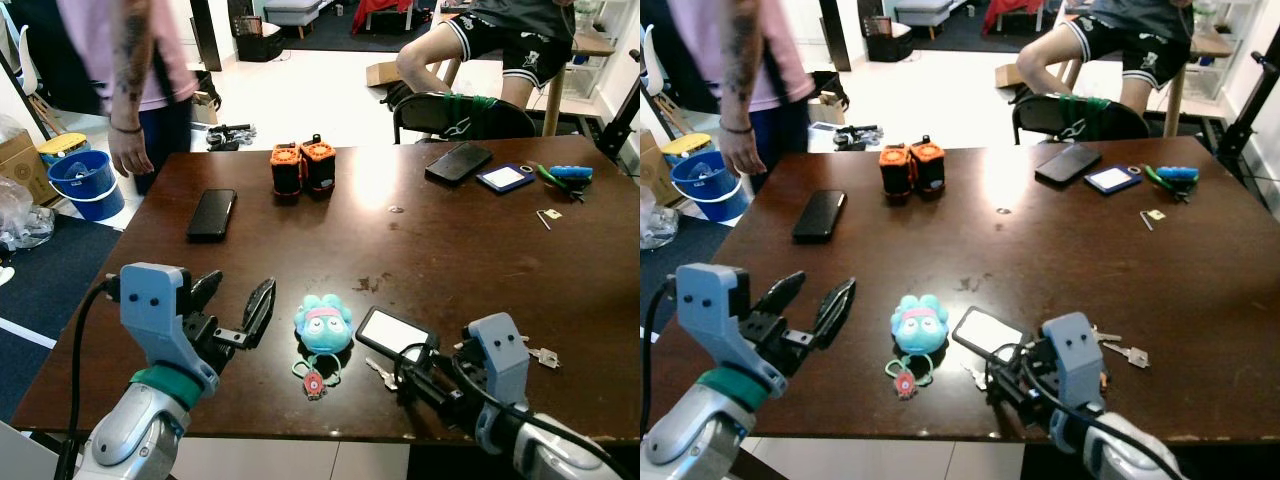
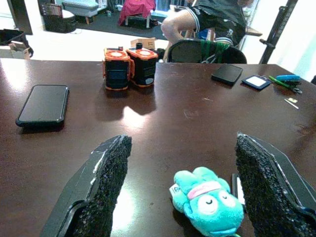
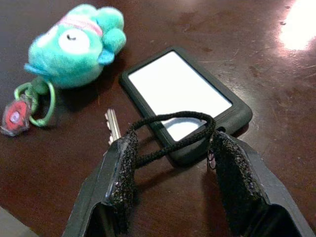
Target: Hang keys on a hook
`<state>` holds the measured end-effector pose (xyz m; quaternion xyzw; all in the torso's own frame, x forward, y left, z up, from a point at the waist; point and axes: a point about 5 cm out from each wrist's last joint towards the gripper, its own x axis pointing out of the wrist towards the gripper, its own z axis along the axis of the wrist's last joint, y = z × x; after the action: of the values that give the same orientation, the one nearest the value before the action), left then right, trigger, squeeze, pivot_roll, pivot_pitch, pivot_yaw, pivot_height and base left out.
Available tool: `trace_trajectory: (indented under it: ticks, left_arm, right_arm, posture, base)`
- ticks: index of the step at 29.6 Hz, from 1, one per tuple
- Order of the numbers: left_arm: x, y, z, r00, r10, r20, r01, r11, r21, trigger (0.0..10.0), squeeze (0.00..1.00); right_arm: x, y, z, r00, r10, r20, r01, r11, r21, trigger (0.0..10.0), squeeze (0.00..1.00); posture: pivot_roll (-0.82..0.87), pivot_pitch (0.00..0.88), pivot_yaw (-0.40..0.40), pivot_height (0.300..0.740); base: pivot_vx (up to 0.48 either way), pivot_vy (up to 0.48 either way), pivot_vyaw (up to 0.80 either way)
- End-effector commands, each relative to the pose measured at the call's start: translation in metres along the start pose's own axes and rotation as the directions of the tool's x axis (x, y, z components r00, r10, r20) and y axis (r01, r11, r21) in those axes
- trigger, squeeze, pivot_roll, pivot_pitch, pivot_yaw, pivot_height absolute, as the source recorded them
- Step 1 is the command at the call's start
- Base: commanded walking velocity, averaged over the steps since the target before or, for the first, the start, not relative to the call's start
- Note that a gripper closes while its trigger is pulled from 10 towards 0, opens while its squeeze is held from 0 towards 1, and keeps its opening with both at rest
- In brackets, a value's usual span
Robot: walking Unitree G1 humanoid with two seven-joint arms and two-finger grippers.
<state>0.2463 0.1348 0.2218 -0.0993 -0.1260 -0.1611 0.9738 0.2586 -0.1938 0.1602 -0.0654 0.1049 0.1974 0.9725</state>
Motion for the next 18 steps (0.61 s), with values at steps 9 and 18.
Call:
trace_trajectory:
  ticks: [9,18]
  left_arm:
    - [0.001,0.003,0.0,1.0,0.025,-0.003,-0.025,1.0,-0.009,10.0,0.0]
    - [-0.001,0.003,0.0,1.0,0.013,-0.009,-0.013,1.0,-0.002,10.0,0.0]
  right_arm:
    - [0.015,0.012,0.005,0.999,0.047,0.014,-0.046,0.994,-0.098,10.0,0.0]
    - [0.017,0.015,-0.001,0.998,0.07,-0.009,-0.07,0.99,-0.122,10.0,0.0]
  posture:
    - [-0.19,0.16,0.193,0.74]
    - [-0.18,0.164,0.193,0.74]
  base:
    - [0.0,0.0,0.0]
    - [0.0,0.0,0.0]
